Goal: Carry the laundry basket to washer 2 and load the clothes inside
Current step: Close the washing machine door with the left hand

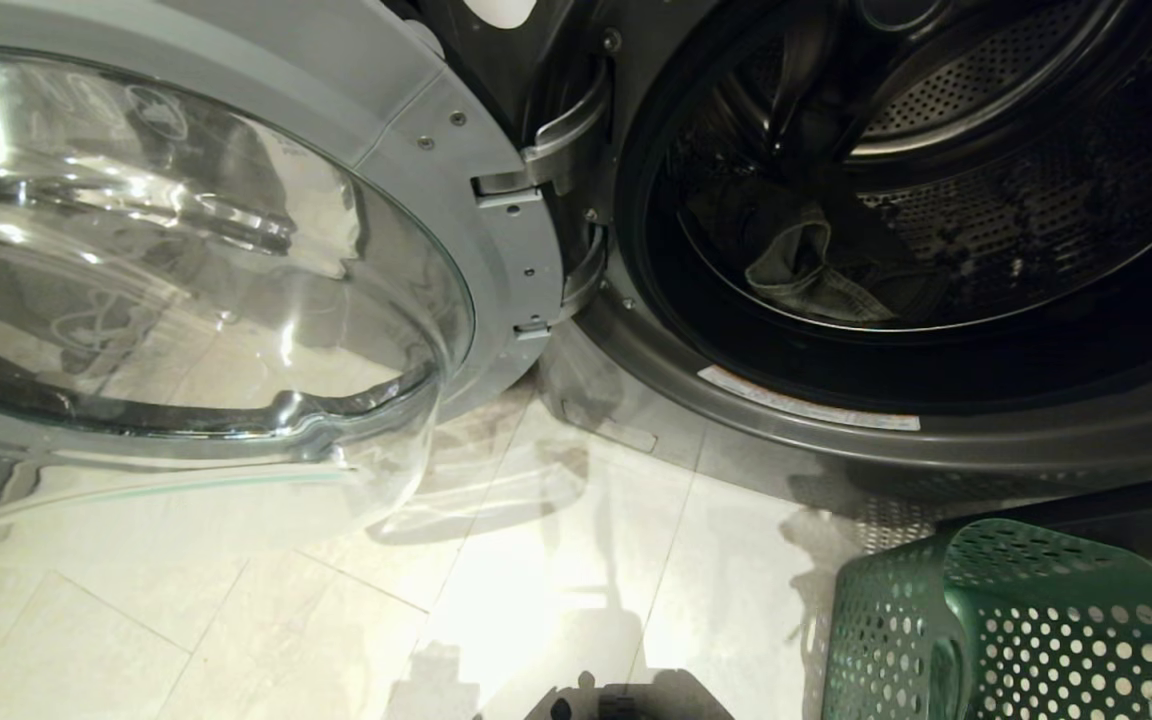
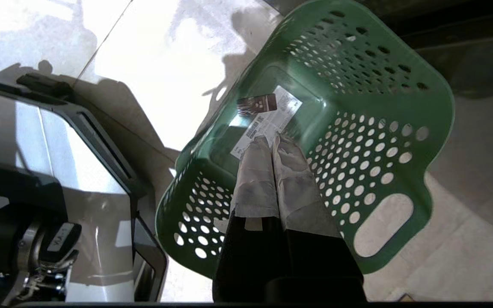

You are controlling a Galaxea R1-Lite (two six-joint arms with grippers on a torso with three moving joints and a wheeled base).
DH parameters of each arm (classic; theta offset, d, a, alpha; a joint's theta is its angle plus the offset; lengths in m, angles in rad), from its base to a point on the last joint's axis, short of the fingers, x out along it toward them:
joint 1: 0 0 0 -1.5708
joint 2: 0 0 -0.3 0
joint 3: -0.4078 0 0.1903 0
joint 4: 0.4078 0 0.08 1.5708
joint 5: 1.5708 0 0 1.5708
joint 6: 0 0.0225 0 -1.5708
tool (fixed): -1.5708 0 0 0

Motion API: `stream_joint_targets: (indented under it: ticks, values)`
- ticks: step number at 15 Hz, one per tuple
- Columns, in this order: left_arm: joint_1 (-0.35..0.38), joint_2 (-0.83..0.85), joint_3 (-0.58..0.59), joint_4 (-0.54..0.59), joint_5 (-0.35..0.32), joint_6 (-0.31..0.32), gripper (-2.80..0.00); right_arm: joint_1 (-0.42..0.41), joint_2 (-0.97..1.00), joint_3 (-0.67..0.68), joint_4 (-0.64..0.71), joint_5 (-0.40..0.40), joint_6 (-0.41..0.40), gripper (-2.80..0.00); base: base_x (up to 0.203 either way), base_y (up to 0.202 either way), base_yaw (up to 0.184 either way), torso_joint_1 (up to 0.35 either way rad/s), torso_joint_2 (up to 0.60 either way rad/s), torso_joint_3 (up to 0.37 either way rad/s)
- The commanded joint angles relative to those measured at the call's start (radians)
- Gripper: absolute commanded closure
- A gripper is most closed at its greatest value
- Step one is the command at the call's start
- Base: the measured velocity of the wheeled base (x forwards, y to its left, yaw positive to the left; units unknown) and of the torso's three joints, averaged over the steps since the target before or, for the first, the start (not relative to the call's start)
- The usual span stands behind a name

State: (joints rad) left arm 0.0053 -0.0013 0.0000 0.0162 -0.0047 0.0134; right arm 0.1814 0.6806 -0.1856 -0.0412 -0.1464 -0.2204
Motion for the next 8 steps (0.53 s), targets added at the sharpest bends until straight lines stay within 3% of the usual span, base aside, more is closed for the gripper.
stream_joint_targets:
  ticks: [1,3,8]
  values:
    - [0.001,0.0,0.002,-0.001,0.0,0.0,0.0,-0.111,-0.127,0.157,-0.096,0.069,-0.06,0.0,0.0,0.0,0.0,0.0,0.0,0.0]
    - [-0.001,0.0,0.002,0.0,0.0,0.0,0.0,-0.168,-0.212,0.185,-0.075,0.134,-0.093,0.0,0.0,0.0,0.0,0.0,0.0,0.0]
    - [0.001,0.0,0.002,0.001,0.0,0.0,0.0,-0.181,-0.425,0.174,0.023,0.177,-0.113,0.0,0.0,0.0,0.0,0.0,0.0,0.0]
